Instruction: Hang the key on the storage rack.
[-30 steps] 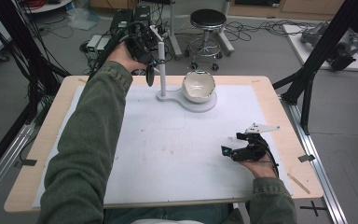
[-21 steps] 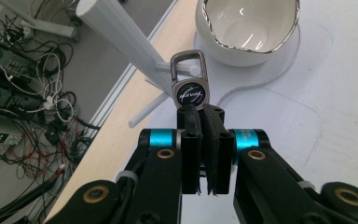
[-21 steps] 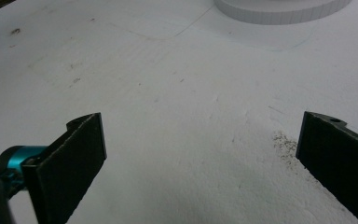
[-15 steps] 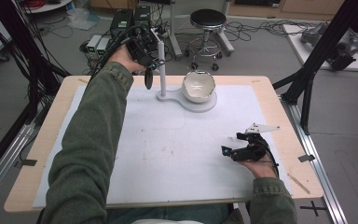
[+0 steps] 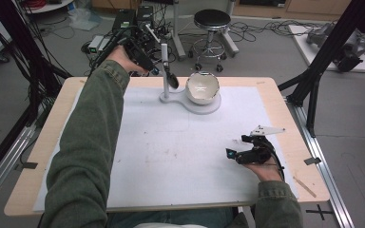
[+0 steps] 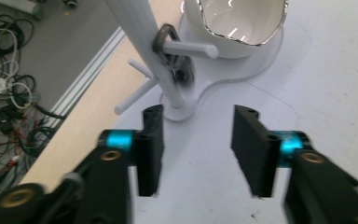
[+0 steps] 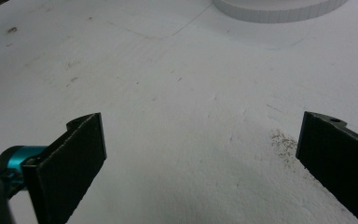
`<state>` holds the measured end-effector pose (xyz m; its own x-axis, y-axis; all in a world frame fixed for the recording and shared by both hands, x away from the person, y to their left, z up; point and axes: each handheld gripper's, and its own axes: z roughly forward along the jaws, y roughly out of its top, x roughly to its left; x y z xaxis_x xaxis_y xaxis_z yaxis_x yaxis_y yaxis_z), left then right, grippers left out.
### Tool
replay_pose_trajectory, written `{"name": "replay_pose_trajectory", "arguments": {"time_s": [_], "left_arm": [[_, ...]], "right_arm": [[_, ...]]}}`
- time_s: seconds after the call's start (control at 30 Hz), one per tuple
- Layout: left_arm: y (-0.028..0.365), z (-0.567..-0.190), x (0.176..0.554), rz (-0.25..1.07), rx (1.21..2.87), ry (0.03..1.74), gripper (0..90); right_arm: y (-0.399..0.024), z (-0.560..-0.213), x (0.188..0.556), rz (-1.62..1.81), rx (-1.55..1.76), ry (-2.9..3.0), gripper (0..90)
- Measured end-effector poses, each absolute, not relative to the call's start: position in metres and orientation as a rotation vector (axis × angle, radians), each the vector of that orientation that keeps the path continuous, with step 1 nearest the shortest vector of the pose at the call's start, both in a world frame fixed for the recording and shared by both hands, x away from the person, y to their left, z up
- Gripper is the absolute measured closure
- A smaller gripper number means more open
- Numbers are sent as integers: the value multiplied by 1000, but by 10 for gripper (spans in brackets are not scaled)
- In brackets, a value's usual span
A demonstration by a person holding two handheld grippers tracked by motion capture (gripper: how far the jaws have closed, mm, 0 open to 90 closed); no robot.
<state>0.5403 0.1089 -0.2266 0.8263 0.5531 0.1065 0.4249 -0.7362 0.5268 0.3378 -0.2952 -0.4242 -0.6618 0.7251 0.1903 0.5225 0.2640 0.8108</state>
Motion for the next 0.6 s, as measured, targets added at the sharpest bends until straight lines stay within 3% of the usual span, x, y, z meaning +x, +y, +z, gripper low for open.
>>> {"name": "replay_pose_trajectory", "arguments": {"time_s": [0.23, 0.4, 0.6], "left_arm": [[102, -235, 534, 214, 2556, 657, 66], [98, -232, 528, 184, 2543, 636, 17], [108, -227, 521, 188, 2512, 677, 17]], "right_arm": [[-295, -424, 338, 1338, 1166, 2313, 5], [-295, -424, 337, 1334, 1175, 2309, 5], [-295, -424, 337, 1337, 1170, 2302, 5]]}}
